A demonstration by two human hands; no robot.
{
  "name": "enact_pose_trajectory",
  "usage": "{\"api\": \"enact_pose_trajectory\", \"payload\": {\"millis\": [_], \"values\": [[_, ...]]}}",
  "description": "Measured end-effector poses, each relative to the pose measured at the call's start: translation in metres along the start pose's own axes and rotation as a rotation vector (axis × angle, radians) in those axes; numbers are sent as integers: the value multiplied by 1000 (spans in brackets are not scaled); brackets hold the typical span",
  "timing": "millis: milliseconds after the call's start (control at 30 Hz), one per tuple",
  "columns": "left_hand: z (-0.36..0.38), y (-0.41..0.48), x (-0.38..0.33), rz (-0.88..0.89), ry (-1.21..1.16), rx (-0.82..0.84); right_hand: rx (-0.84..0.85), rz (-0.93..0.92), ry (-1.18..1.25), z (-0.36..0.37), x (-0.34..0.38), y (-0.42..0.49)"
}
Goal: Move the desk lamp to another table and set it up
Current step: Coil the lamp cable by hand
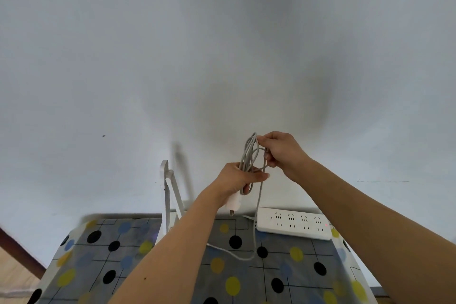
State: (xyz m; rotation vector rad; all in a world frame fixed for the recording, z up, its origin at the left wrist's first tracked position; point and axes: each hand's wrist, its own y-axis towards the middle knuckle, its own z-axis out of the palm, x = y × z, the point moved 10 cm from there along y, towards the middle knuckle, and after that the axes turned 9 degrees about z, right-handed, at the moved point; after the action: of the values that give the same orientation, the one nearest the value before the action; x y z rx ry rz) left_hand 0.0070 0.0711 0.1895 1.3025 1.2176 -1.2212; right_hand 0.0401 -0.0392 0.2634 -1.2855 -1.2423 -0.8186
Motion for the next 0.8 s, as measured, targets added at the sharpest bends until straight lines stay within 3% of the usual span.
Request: {"api": "enact_pose_trajectory", "payload": {"millis": [167,500,667,800], "values": [[0,-1,-3,7,59,-16,57,48,141,6,-2,-2],[3,-8,-2,-8,44,-25,54,17,23,-3,-5,-4],[-14,-11,-6,18,-103,-206,24,96,-108,-9,-53,-9],[-27,-13,-12,56,-235,-323,180,190,-299,10,-94,-19]]}}
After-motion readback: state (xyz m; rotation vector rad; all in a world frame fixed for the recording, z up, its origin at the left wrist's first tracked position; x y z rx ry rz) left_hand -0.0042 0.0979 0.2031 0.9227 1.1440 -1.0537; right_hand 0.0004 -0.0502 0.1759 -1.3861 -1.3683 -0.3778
